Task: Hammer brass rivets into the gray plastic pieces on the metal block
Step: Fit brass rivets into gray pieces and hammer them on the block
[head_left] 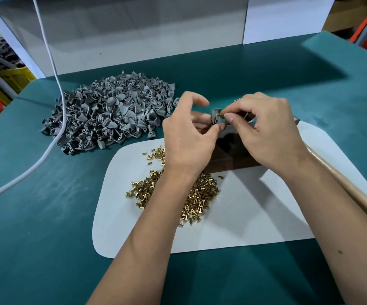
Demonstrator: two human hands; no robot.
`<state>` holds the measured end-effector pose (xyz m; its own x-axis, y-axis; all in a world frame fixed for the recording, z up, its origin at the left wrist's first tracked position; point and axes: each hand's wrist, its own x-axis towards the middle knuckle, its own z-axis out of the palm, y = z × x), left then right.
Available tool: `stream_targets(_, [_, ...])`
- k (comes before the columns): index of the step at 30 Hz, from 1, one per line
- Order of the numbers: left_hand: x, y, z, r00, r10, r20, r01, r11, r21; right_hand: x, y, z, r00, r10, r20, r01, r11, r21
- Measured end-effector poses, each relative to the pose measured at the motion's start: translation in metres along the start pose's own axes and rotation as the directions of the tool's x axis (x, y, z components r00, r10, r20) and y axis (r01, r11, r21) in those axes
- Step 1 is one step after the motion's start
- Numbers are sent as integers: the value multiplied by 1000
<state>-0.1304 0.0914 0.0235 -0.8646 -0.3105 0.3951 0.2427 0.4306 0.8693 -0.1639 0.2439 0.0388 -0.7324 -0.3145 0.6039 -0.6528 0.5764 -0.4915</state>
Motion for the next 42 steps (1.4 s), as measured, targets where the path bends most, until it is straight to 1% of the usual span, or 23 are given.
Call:
stream_targets(3, [3, -2, -1, 1000, -6, -2, 6, 1000, 0, 3, 1, -6, 995, 88, -48, -88, 996, -2])
stream_targets(5, [6, -5, -2, 1000, -7, 27, 7, 1000, 1, 5, 10, -15, 971, 219, -94, -225, 972, -60])
stream_targets(6, [6, -6, -3, 999, -3, 52, 2, 1000, 13, 5, 17, -20, 946, 307, -106, -319, 939, -127])
stream_targets(7, [7, -8, -4, 996, 3, 84, -7, 999, 44, 5, 25, -26, 909, 404, -100, -416, 884, -214])
stream_targets(8, [8, -10, -6, 992, 13, 122, -25, 995, 100, 4, 33, -31, 861, 504, -72, -498, 807, -318])
stream_targets(9, [8, -11, -7, 987, 11, 161, -36, 988, 150, 3, 39, -36, 807, 590, -24, -543, 724, -425])
stream_targets(10, [9, -13, -8, 981, -9, 193, -24, 985, 170, 1, 43, -40, 757, 652, 30, -547, 659, -516])
stream_targets(12, [10, -14, -11, 969, -64, 239, 35, 992, 122, -4, 45, -45, 687, 717, 120, -518, 599, -611])
stream_targets(14, [10, -14, -13, 961, -93, 259, 71, 993, 94, -5, 44, -48, 651, 742, 156, -514, 583, -629])
stream_targets(17, [10, -14, -15, 951, -140, 277, 117, 988, 97, -4, 42, -51, 630, 758, 170, -518, 572, -636])
stream_targets(21, [12, -16, -19, 951, -169, 257, 151, 985, 89, -4, 43, -52, 661, 739, 131, -523, 579, -626])
stream_targets(23, [11, -16, -18, 954, -166, 249, 149, 985, 87, -2, 41, -51, 676, 731, 95, -574, 602, -556])
stream_targets(25, [10, -15, -15, 954, -166, 249, 151, 985, 81, 3, 34, -53, 709, 702, 62, -622, 665, -414])
stream_targets(26, [10, -15, -14, 953, -169, 252, 155, 985, 74, 6, 29, -54, 741, 670, 44, -619, 707, -342])
stream_targets(28, [10, -15, -12, 950, -175, 259, 167, 984, 54, 12, 16, -56, 823, 567, 24, -546, 802, -242])
stream_targets(30, [10, -15, -11, 944, -192, 269, 192, 981, 26, 16, -2, -55, 877, 472, 86, -453, 874, -175])
stream_targets(32, [10, -16, -11, 936, -211, 281, 224, 974, -13, 17, -17, -50, 889, 416, 190, -395, 908, -141])
stream_targets(35, [10, -15, -11, 928, -242, 284, 270, 961, -65, 11, -28, -35, 883, 361, 300, -307, 928, -212])
stream_targets(37, [10, -13, -10, 929, -247, 275, 272, 961, -55, 8, -31, -28, 886, 351, 302, -275, 924, -267])
stream_targets(39, [10, -13, -10, 927, -256, 275, 282, 958, -57, 10, -32, -31, 913, 333, 234, -272, 927, -258])
stream_targets(42, [10, -14, -10, 923, -266, 277, 291, 955, -51, 15, -33, -39, 975, 222, 7, -217, 959, -185])
